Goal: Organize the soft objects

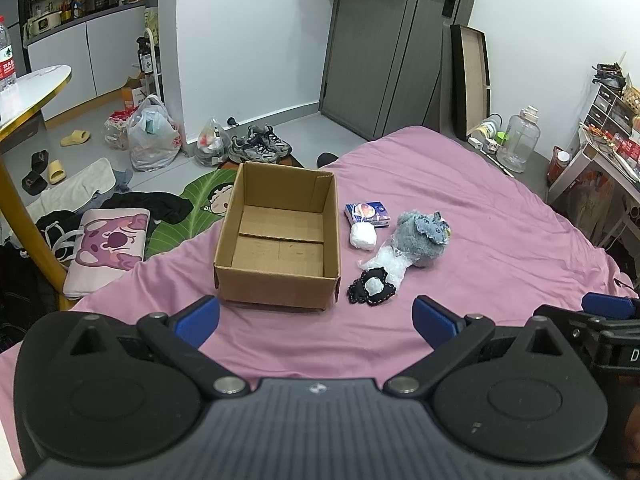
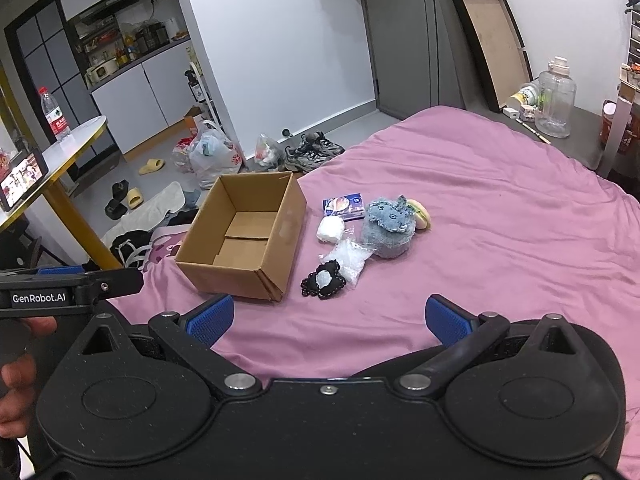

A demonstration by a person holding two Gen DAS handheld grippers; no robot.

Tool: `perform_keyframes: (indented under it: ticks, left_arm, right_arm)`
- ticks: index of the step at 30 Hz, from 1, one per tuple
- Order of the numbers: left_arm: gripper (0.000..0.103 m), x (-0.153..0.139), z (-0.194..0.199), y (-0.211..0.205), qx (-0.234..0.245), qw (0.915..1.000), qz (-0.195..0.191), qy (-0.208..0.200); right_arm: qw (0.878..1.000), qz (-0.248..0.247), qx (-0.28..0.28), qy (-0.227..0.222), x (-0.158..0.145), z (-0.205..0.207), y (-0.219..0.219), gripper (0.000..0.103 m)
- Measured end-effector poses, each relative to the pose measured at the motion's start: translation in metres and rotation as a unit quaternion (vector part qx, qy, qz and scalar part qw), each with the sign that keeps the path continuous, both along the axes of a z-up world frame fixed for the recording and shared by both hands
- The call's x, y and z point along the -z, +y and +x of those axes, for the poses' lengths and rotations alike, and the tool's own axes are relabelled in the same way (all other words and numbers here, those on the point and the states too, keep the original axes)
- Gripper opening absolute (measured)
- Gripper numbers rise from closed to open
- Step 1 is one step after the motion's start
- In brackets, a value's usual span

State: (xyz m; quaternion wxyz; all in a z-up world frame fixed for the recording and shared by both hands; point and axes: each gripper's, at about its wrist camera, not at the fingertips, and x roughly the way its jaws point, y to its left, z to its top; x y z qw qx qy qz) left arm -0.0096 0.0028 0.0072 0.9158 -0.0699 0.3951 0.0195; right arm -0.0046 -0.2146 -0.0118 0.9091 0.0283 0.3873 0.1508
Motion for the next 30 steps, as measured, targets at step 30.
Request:
perform_keyframes:
  ticks: [30]
  left_arm:
    - [0.102,0.006,0.021,-0.014,0.017,0.9998,0.001,0.001]
  right_arm:
    - [0.999,0.027,-0.016,0.008,0.017,0.022,-0.006,0.103]
